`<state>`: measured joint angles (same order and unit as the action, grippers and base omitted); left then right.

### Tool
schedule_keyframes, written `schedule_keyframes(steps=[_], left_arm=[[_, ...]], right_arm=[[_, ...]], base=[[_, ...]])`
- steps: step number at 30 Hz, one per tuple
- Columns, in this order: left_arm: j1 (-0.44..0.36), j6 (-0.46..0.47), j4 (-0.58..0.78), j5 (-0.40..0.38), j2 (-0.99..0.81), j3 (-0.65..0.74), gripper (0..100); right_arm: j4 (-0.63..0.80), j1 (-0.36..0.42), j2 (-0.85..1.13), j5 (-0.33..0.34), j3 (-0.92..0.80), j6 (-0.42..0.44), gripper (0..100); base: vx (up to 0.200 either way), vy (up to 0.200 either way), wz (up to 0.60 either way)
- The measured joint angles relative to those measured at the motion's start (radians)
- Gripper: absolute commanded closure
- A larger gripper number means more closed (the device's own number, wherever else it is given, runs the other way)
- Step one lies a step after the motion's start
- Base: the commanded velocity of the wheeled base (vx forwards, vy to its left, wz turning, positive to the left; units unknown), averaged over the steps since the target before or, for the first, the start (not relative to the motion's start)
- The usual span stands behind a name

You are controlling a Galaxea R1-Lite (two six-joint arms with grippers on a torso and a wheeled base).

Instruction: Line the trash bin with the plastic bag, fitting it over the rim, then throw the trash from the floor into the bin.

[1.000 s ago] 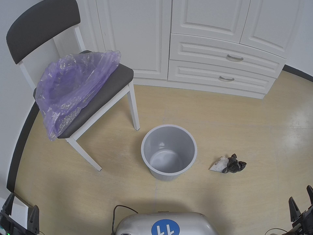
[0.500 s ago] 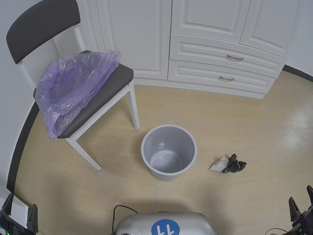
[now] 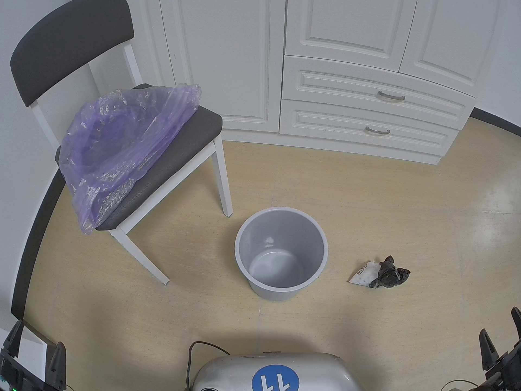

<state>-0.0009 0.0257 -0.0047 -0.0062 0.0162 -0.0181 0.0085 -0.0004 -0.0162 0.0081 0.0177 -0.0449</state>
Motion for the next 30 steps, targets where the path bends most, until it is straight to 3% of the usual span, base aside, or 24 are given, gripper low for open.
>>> schedule_keyframes(steps=[7,15,22,25,30], left_arm=[[0.002,0.008,-0.002,-0.012,0.000,0.000,0],[0.002,-0.098,-0.001,0.048,0.000,0.001,0],[0.002,-0.085,-0.014,0.053,0.000,0.001,0],[0.002,-0.031,-0.067,0.007,0.000,0.000,0],[0.003,0.056,-0.097,-0.167,0.000,0.000,0]], right_arm=[[-0.004,-0.001,0.000,0.004,0.000,-0.001,0],[-0.009,0.002,0.000,-0.021,0.000,0.070,0],[-0.009,0.000,0.000,-0.020,0.000,0.043,0],[-0.009,-0.001,0.000,-0.004,0.000,0.009,0],[-0.014,-0.001,0.000,0.005,0.000,0.004,0]], base=[[0.000,0.000,0.00],[0.000,0.000,0.00],[0.000,0.000,0.00],[0.000,0.000,0.00],[0.000,0.000,0.00]])
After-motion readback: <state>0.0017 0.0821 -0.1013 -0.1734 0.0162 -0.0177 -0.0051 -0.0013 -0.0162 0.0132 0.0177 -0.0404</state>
